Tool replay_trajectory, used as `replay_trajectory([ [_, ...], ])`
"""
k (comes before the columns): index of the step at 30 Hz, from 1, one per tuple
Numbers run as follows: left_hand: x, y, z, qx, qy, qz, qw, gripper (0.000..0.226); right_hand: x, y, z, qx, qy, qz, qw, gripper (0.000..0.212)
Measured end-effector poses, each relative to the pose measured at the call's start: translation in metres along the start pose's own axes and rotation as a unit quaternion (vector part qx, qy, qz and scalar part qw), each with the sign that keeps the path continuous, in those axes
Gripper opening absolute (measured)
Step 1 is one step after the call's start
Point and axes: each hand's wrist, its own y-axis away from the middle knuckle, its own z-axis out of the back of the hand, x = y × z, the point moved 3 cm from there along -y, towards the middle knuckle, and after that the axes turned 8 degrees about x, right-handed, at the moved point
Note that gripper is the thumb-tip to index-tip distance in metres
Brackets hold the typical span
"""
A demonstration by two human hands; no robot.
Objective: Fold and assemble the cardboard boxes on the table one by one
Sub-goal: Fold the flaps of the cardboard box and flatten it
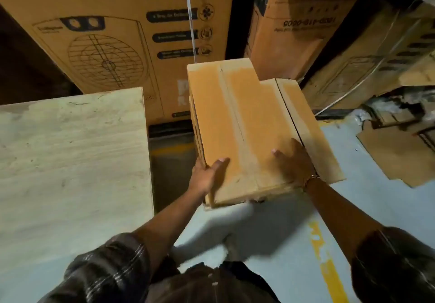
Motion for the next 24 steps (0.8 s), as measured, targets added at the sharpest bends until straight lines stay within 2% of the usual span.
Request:
replay_trajectory([
  [2, -0.004, -0.003, -0.009, -0.021, 0.039, 0.011, 0.999, 0.125, 0.004, -0.011, 0.004, 0.032, -0.047, 0.008, 0.998, 0.094],
  [4, 0.0, -0.007, -0.015, -0.028, 0.075, 0.027, 0.996, 0.119, 0.006, -0.019, 0.005, 0.062, -0.034, 0.008, 0.997, 0.079],
  [6, -0.001, -0.004, -0.023, -0.04, 0.082, 0.036, 0.995, 0.12, 0.002, -0.027, 0.002, 0.08, -0.007, 0.006, 0.997, 0.074],
  [9, -0.005, 0.005, -0.031, -0.064, 0.085, 0.025, 0.994, 0.117, -0.012, -0.033, -0.004, 0.116, -0.037, -0.034, 0.992, 0.084],
  [12, -0.004, 0.01, -0.032, -0.099, 0.09, 0.023, 0.991, 0.086, -0.016, -0.032, -0.01, 0.12, -0.07, -0.046, 0.989, 0.093],
  [14, -0.006, 0.014, -0.032, -0.124, 0.05, 0.007, 0.991, 0.074, -0.014, -0.03, -0.013, 0.113, -0.069, -0.033, 0.991, 0.093],
  [16, -0.008, 0.019, -0.031, -0.145, 0.013, -0.008, 0.989, 0.07, -0.011, -0.027, -0.014, 0.102, -0.061, -0.024, 0.993, 0.09],
  [19, -0.011, 0.029, -0.026, -0.158, -0.021, -0.021, 0.987, 0.069, -0.006, -0.019, -0.012, 0.086, -0.037, -0.018, 0.995, 0.096],
  [24, -0.017, 0.052, -0.002, -0.175, -0.033, -0.053, 0.983, 0.067, 0.018, 0.003, -0.009, 0.057, -0.014, 0.011, 0.998, 0.092],
])
